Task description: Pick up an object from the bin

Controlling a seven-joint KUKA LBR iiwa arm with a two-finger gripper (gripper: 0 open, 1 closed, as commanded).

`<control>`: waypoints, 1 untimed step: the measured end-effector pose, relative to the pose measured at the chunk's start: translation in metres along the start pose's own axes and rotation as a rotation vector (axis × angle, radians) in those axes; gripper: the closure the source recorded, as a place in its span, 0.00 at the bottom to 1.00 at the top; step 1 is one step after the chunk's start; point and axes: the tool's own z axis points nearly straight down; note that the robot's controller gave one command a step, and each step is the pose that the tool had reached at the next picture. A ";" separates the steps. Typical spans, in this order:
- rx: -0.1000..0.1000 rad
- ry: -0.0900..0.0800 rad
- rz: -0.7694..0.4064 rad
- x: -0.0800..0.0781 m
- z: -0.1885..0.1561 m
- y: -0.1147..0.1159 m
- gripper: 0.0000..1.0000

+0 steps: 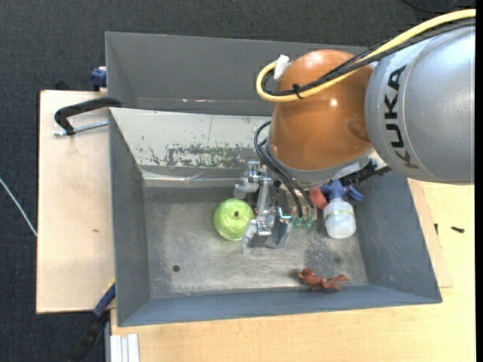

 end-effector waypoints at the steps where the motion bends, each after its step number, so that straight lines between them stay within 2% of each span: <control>1: -0.002 -0.009 0.003 -0.002 -0.004 -0.001 0.00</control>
Offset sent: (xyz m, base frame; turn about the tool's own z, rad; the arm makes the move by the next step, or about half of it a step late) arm 0.0622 -0.0347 -0.1667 0.0978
